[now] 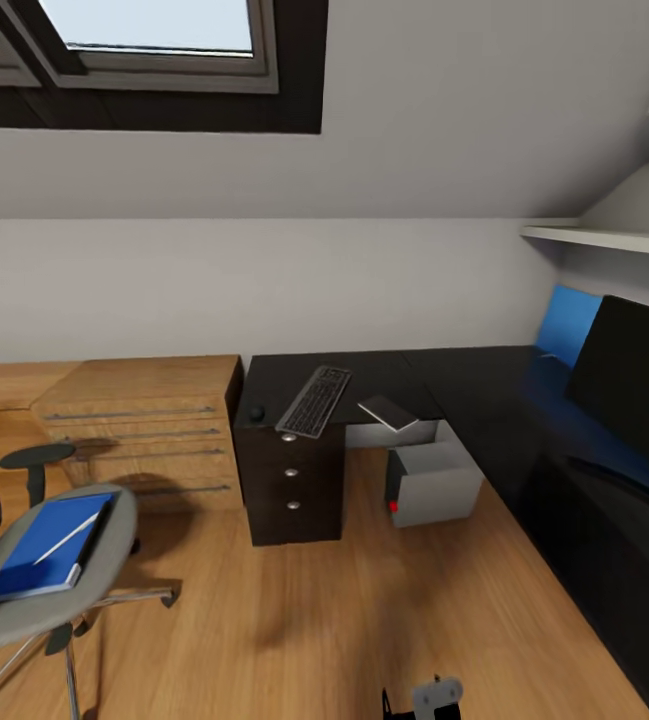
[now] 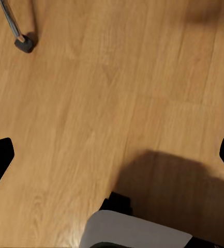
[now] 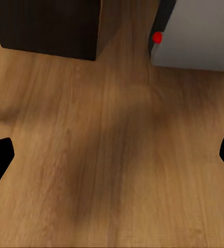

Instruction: In the bedroom, organize the workspace by keeping the computer under the desk, ensuring the monitor is on the desk, placing the keyboard on the desk next to the monitor, placing the mouse on the desk next to the keyboard, moving the folder from the swivel chair onto the desk next to the mouse, stacking the notebook on top of the folder with the pen on top of the notebook, and positioning the swivel chair next to the desk.

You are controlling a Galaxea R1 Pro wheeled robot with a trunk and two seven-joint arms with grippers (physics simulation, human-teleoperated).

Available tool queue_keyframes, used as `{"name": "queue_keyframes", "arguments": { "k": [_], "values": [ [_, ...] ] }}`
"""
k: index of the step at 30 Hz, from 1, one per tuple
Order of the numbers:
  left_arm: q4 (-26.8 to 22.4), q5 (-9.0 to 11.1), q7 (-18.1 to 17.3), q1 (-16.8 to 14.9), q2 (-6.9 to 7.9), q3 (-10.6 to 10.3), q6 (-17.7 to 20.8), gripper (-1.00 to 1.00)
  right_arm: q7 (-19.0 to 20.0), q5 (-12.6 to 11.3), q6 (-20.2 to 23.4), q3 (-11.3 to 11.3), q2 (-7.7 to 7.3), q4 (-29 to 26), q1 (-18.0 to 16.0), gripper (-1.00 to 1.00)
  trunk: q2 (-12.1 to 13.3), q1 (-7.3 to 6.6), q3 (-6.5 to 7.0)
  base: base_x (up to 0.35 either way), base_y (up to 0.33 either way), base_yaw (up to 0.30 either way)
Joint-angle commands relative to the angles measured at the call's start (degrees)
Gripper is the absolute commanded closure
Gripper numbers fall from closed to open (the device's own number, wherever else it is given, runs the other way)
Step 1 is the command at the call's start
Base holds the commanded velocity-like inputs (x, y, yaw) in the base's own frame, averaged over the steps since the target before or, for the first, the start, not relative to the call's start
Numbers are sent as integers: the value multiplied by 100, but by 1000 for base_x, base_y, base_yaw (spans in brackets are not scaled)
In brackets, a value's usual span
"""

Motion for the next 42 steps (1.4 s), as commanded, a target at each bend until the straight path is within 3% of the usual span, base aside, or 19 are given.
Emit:
{"name": "queue_keyframes", "arguments": {
  "k": [1,4,5,7,9,10,13,15,17,19,20,22,25,29,35,36,40,42],
  "values": [
    [-13,60,35,-5,5,-50,-34,-100,-53,26,-4,29,1,5,-5,-100,-3,3,-6,319,132,-9],
    [-518,64,31,-5,6,-50,9,-100,-53,56,-11,39,22,-58,-5,-100,-3,3,-6,319,132,-3],
    [-1556,59,52,-5,46,-12,493,-100,-67,42,17,9,29,-476,-11,-100,-3,3,-6,320,122,0],
    [-1952,60,67,-5,74,11,849,-100,-83,20,39,-15,29,-728,-15,-100,-3,3,-6,321,121,0],
    [-2510,67,89,-5,118,70,1470,-100,-110,-73,64,-88,32,-1143,-22,-100,-3,3,-6,321,118,0],
    [-2865,73,98,-5,135,167,1882,-100,-124,-199,74,-152,37,-1411,-27,-100,-3,3,-6,322,112,0],
    [-3456,77,106,-5,140,421,2437,-100,-141,-540,85,-252,44,-1788,-43,-100,-3,3,-6,324,106,0],
    [-4095,80,110,-5,134,673,2913,-100,-149,-1093,133,-322,65,-2131,-83,-100,-3,3,-6,328,94,0],
    [-4888,86,113,-5,140,955,3478,-100,-145,-2022,425,-364,78,-2542,-258,-100,-3,3,-6,329,90,0],
    [-5334,106,104,-5,143,1376,3852,-100,-133,-2744,954,-385,68,-2964,-457,-100,-3,3,-6,330,93,0],
    [-5441,108,99,-5,135,1593,3952,-100,-129,-2961,1226,-388,61,-3211,-513,-100,-3,3,-6,331,105,0],
    [-5522,100,91,-5,135,1799,4035,-100,-128,-3136,1505,-385,53,-3506,-555,-100,-3,3,-6,326,131,0],
    [-5581,79,89,-4,148,1956,4090,-100,-99,-3199,1709,-375,48,-3663,-547,-100,-3,3,-6,298,192,0],
    [-5596,68,88,1,133,1979,4084,-100,-101,-3155,1768,-374,46,-3673,-531,-100,-3,3,-6,238,254,0],
    [-5594,67,88,4,123,1856,4076,-100,-116,-3143,1786,-347,57,-3672,-505,-100,-3,3,-6,148,300,0],
    [-5571,65,90,4,120,1668,4076,-100,-115,-3146,1795,-318,62,-3661,-496,-100,-3,3,-6,10,322,0],
    [-5580,65,89,4,120,1563,4076,-100,-114,-3145,1797,-314,62,-3661,-491,-100,-3,3,-6,5,263,0],
    [-5807,84,90,4,115,1538,4085,-100,-52,-3155,1803,-308,65,-3678,-484,-100,-3,3,-6,2,100,0]
  ]
}}
